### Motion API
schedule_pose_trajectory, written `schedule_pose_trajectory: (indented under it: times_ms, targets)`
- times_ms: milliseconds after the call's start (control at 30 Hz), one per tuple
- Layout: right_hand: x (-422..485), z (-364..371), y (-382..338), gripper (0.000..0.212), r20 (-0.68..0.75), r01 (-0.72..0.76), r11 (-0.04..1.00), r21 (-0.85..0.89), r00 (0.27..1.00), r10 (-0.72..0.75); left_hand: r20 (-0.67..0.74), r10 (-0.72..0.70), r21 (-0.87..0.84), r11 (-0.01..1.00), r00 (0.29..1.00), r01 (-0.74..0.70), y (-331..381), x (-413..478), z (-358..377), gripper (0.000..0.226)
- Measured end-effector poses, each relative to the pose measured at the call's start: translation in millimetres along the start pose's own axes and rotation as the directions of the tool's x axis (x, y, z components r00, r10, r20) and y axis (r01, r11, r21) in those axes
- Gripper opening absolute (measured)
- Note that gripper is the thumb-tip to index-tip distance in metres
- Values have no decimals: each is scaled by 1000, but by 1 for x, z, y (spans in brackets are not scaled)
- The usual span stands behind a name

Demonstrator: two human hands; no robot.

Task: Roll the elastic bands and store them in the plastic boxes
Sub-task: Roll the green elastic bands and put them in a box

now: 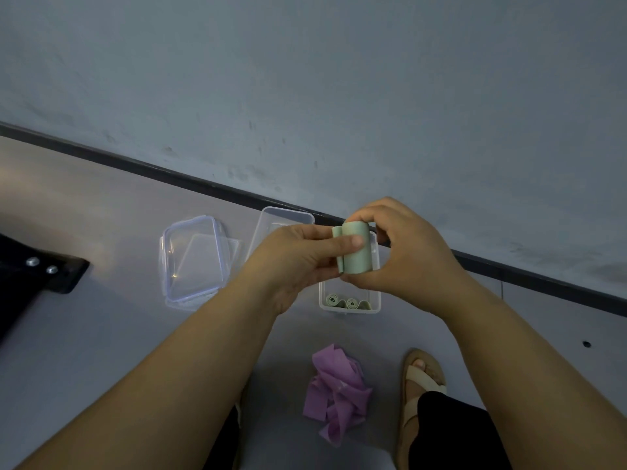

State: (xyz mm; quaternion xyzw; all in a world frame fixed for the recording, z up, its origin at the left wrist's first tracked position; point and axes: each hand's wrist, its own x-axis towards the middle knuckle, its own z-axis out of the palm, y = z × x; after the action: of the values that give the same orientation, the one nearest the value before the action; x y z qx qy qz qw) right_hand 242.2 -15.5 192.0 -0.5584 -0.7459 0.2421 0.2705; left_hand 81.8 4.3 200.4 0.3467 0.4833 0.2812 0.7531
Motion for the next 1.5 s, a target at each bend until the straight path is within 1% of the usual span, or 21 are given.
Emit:
schedule_pose_trajectory:
  times_ms: [67,200,367,467,567,733,833,967,1067,1167,1233,1300,1367,1433,1500]
  targets:
    - [0,2,1,44,-8,6,1000,-21,1000,-6,-20,24,42,999,1000,-23,0,0,2,15]
    - [0,6,2,44,-31,-1,1000,0,1000,1,-41,41,72,997,998,-38,1,0,2,13]
    - [-1,3,4,63,76,-40,993,111,997,32,19,23,5,1000,1000,-23,5,1,-2,13]
    - [-1,0,3,61,54,-25,987,159,998,16,64,14,-49,999,998,-11,8,1,-4,15]
    - [-2,-2,3,59,32,2,982,188,999,-8,95,1,-66,998,996,5,9,0,-5,15]
    - [-1,-2,2,53,3,-8,993,119,1000,8,99,-13,-67,998,995,20,7,2,-4,25]
    - [0,-2,2,50,-11,-16,998,67,1000,17,57,-11,-79,997,998,16,4,3,-3,23]
    - [0,1,1,46,-21,-8,999,42,1000,9,97,30,10,999,995,-31,1,3,-2,20]
    - [0,4,1,47,-45,-22,1000,19,999,23,58,72,6,997,996,-72,-1,2,0,22]
    - [-1,7,0,50,-70,-82,996,44,994,85,6,104,8,995,995,-104,-2,5,3,23]
    - [0,8,0,52,-44,-102,993,68,994,105,-19,125,38,992,992,-124,-3,6,4,23]
    - [0,7,-1,58,33,-134,988,83,991,132,-20,150,93,985,989,-147,-4,4,4,21]
    - [-1,2,-1,60,132,-201,969,142,974,183,-18,212,222,954,977,-203,-4,3,2,19]
    - [-3,-4,-2,50,189,-247,931,270,961,200,-16,300,364,890,954,-274,-3,2,0,25]
    - [-3,-10,-1,30,165,-257,895,365,964,210,6,349,422,849,937,-319,-2,2,-1,31]
